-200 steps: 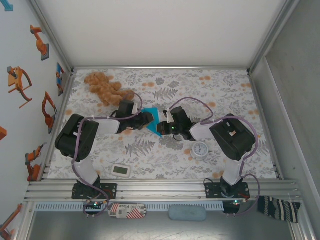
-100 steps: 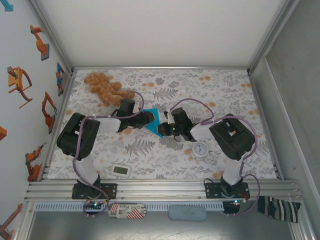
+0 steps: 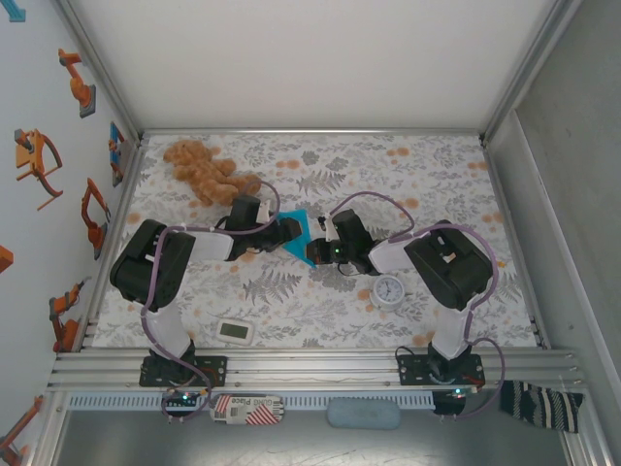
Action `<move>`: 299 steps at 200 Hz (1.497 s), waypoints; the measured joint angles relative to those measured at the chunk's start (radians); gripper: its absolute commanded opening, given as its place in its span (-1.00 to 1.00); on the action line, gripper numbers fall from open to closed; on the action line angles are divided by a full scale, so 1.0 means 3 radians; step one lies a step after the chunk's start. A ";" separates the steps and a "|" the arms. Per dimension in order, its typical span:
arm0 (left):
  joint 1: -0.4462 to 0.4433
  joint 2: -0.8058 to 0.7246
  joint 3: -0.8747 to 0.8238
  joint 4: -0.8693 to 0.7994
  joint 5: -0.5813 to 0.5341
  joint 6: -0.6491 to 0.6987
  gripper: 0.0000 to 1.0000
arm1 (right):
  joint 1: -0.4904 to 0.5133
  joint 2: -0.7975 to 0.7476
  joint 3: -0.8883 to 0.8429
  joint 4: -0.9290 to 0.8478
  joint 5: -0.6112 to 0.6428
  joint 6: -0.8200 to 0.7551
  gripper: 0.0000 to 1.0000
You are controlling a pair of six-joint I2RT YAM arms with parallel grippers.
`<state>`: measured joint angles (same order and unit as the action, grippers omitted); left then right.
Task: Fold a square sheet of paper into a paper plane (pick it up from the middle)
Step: Fourth fold the wing at the center of the table.
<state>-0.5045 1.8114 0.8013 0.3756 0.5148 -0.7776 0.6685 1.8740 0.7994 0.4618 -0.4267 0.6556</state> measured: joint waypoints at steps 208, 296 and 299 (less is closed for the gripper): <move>-0.0004 0.0066 0.0184 -0.0482 -0.0095 0.0081 -0.05 | -0.0013 0.0020 0.0000 -0.0001 -0.0005 0.0004 -0.73; -0.0025 0.0235 0.0640 -0.1190 -0.0198 0.0018 -0.02 | -0.0020 -0.0242 -0.0006 -0.0220 0.0151 -0.0017 -0.49; -0.0025 0.0237 0.0642 -0.1193 -0.0198 0.0018 -0.02 | -0.0020 -0.0242 -0.0006 -0.0234 0.0161 -0.0018 -0.49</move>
<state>-0.5121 1.8824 0.9939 0.0177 0.4553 -0.7723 0.6624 1.8015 0.7975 0.3916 -0.3782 0.6502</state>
